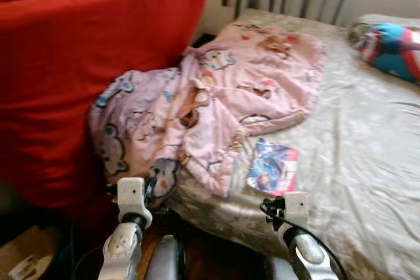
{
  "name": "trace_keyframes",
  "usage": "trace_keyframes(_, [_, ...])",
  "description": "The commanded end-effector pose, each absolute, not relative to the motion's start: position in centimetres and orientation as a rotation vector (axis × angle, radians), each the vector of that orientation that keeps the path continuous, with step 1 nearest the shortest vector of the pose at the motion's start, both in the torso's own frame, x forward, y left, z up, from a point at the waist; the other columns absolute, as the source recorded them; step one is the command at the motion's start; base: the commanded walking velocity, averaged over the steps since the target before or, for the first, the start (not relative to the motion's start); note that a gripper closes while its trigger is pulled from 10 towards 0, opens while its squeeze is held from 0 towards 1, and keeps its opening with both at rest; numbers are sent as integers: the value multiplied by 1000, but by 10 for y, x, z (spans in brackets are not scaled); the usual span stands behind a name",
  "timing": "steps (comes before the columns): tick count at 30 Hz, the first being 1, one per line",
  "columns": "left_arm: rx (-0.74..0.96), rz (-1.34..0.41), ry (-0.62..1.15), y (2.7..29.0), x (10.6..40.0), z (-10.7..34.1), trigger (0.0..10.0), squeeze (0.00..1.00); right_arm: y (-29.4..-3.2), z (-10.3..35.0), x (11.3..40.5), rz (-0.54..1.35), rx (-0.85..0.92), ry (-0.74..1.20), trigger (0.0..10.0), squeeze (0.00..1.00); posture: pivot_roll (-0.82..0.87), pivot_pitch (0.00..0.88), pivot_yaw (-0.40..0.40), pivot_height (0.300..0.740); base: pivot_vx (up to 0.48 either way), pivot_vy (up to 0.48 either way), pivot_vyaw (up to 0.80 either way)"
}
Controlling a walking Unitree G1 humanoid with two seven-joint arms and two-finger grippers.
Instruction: Clean up the room
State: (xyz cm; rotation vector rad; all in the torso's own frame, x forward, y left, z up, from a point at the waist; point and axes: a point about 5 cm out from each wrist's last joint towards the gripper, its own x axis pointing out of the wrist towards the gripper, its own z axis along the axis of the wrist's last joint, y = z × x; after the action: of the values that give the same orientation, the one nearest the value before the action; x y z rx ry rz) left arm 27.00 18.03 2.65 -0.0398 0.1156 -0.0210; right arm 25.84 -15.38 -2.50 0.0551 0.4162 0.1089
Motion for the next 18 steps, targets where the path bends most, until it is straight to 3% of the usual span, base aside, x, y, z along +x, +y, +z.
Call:
trace_keyframes(1, [-48, -29, 142, 178, 268, 23, 10000, 0, -155, -24, 259, 95, 65, 400, 10000, 0, -70, 80, -30, 615, 0, 0, 0])
trace_keyframes(18, [-52, -33, 142, 178, 268, 22, 10000, 0, -154, -22, 260, 95, 78, 380, 10000, 0, -70, 81, -29, 615, 0, 0, 0])
